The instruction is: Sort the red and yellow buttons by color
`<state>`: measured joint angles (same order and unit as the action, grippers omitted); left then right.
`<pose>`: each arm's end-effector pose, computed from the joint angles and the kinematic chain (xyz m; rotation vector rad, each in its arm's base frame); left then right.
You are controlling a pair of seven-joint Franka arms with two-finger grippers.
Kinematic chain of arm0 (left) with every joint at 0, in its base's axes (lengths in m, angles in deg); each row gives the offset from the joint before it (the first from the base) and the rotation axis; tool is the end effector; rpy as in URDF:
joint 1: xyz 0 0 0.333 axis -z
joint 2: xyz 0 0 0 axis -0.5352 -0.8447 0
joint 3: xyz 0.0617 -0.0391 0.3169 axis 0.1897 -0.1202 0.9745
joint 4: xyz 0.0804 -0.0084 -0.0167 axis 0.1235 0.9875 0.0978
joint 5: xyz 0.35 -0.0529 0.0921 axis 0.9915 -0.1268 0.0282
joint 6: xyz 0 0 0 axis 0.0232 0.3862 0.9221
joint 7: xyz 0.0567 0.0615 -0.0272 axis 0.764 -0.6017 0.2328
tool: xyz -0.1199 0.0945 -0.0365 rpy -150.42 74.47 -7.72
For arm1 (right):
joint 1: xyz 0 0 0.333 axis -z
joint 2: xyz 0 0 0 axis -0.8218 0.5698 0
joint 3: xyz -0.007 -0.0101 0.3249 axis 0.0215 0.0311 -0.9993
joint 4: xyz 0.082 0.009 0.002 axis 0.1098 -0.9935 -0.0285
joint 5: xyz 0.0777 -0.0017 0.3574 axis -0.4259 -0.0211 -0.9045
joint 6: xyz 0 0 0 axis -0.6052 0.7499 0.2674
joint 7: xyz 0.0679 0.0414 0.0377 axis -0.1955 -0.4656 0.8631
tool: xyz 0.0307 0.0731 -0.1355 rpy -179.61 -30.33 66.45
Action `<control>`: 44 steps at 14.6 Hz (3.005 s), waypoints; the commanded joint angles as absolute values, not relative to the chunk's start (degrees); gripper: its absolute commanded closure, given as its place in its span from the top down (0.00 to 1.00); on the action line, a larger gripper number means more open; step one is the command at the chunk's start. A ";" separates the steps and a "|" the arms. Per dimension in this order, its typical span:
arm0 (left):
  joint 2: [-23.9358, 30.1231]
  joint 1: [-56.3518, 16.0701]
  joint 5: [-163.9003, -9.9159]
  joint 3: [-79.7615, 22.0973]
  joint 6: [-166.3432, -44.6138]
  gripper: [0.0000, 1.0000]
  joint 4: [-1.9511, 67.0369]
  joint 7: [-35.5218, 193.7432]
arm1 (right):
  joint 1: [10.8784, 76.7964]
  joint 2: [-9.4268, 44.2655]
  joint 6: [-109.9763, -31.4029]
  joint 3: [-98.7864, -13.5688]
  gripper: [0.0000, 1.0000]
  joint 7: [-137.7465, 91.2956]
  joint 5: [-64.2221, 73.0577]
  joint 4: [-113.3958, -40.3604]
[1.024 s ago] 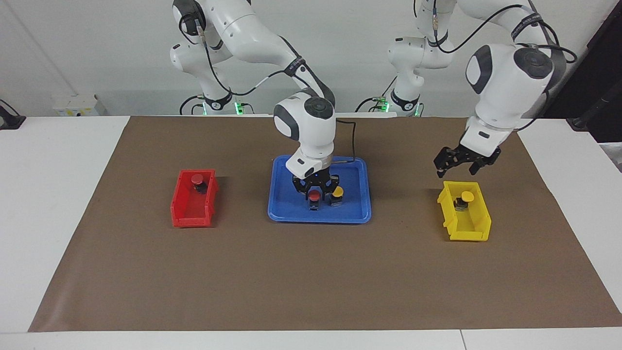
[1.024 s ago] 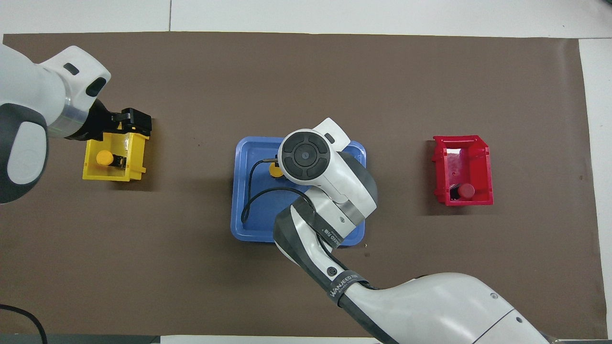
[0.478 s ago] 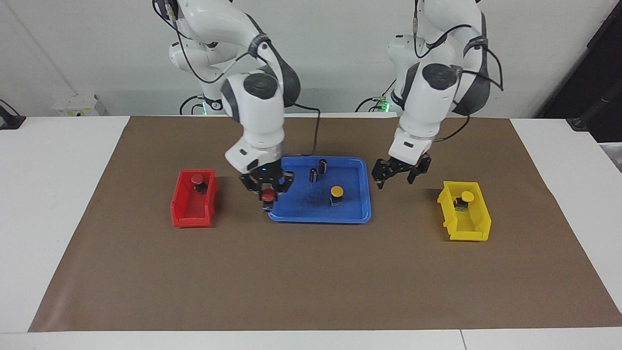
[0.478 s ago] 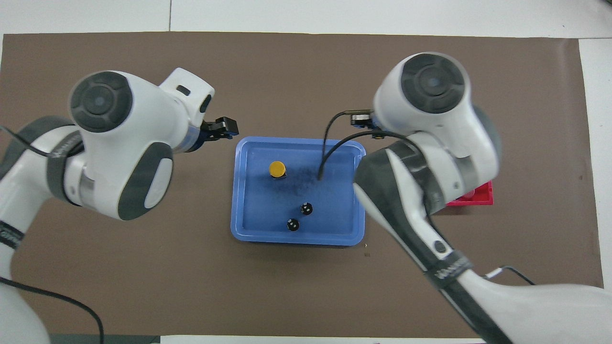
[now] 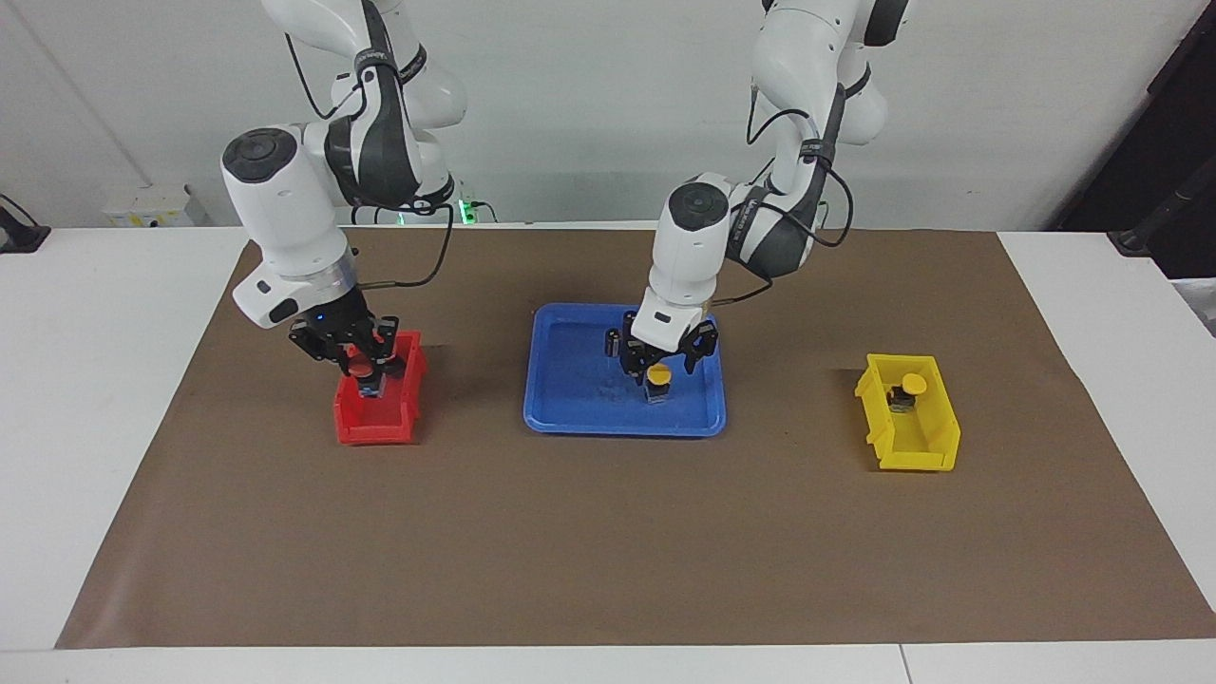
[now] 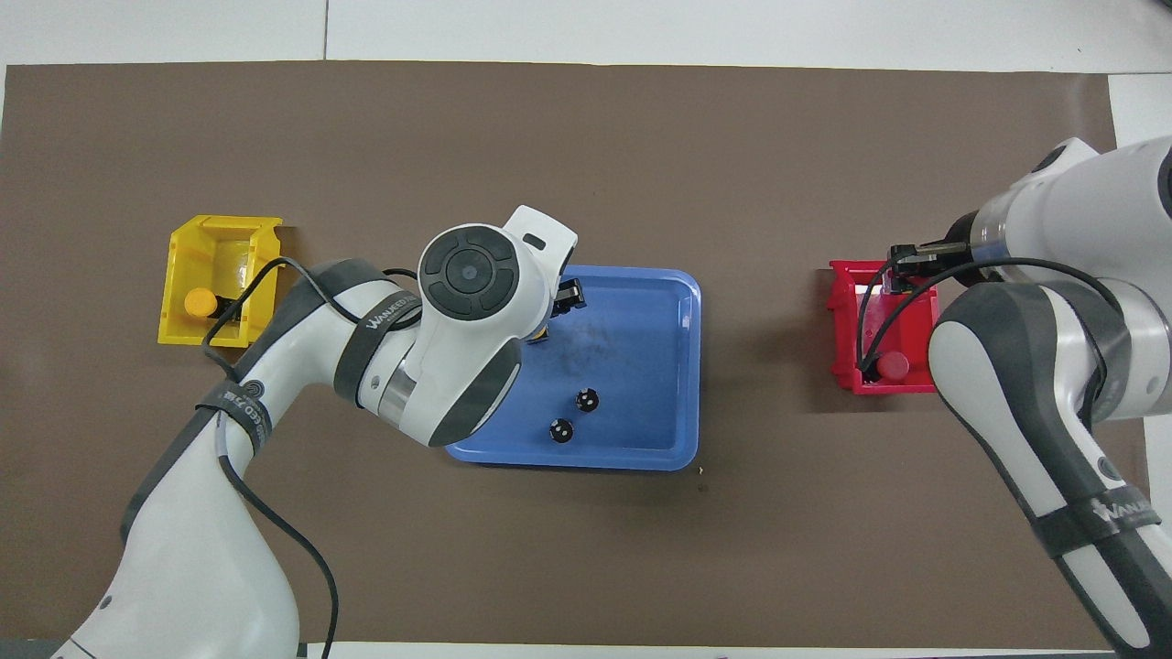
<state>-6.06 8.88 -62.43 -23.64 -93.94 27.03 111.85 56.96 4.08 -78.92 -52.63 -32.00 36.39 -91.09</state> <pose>0.4854 -0.3972 0.3400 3.0825 0.2534 0.0807 0.5472 0.0167 0.4036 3.1212 0.0546 0.1606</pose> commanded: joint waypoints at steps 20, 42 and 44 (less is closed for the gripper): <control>-0.82 -15.01 -62.03 -19.39 -72.98 0.01 14.31 76.56 | 58.60 3.48 -93.99 -53.46 0.60 -29.38 35.45 -104.26; -4.60 -24.89 -62.65 -20.00 -96.55 0.03 29.95 59.36 | 61.24 -1.09 -39.75 -50.21 1.00 -29.47 36.06 -65.68; -4.60 -24.89 -63.78 -20.00 -96.56 0.36 29.96 59.45 | 61.24 -1.00 -39.58 -50.12 1.00 -29.47 36.15 -65.59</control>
<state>-5.46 -25.10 -62.35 -20.22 -94.95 28.57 60.28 60.66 -1.79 -40.89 -50.00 -31.01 36.38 -67.05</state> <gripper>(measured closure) 0.590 0.000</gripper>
